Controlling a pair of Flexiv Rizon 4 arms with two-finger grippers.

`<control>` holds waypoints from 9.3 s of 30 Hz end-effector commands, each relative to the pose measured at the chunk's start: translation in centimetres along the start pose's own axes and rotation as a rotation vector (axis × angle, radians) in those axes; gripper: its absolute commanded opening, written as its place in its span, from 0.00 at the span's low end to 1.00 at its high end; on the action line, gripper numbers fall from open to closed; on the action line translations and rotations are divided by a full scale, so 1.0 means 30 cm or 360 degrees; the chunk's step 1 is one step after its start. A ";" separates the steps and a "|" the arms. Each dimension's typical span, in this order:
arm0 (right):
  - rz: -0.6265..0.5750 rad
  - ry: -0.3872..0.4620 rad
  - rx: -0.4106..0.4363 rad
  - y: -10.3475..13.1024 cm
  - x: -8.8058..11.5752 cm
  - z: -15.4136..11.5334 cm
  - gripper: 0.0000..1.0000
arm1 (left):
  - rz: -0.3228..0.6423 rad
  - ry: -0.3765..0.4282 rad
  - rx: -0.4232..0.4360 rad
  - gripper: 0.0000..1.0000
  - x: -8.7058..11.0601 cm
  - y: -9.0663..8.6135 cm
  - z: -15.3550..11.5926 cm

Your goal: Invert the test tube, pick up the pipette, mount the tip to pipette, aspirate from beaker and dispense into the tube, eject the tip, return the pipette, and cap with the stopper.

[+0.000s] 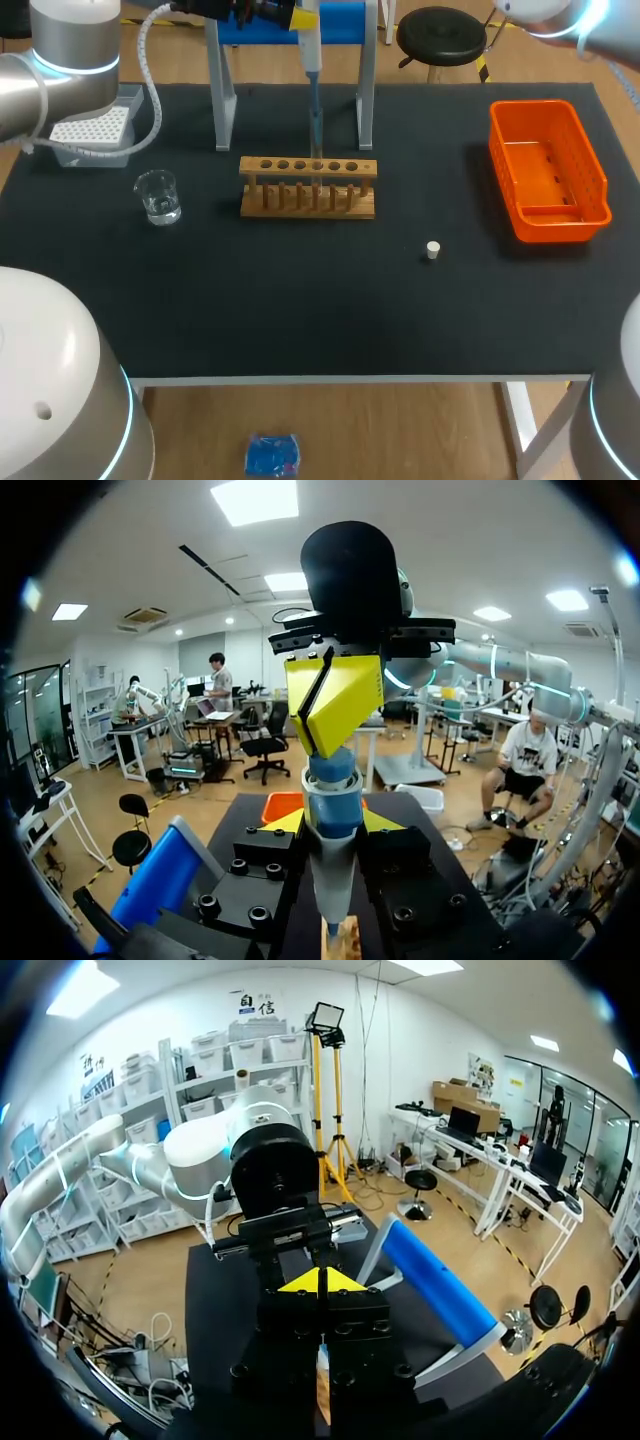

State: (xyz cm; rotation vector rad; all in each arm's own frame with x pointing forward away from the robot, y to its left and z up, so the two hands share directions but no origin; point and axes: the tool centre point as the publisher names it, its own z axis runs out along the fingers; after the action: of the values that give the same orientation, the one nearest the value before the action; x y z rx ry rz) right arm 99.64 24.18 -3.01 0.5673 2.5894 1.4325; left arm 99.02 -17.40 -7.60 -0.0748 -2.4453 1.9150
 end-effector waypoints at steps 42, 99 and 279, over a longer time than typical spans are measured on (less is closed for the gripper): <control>-0.0360 0.0088 -0.0290 -0.375 0.068 -0.327 1.00 | 0.0001 0.0001 0.0003 0.00 -0.004 -0.019 -0.006; -0.0181 0.0156 -0.0143 -0.716 -0.003 0.154 1.00 | 0.0001 0.0001 0.0003 0.00 -0.004 -0.019 -0.006; -0.0382 0.0400 -0.0381 -0.785 0.292 -0.133 1.00 | -0.0088 -0.0246 -0.0067 0.00 0.538 0.078 0.122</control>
State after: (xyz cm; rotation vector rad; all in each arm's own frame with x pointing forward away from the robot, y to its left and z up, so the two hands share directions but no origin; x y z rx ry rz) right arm 84.62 13.64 -20.14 0.0625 2.5256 1.7522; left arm 82.66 -19.46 -10.81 0.1461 -2.5558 1.9142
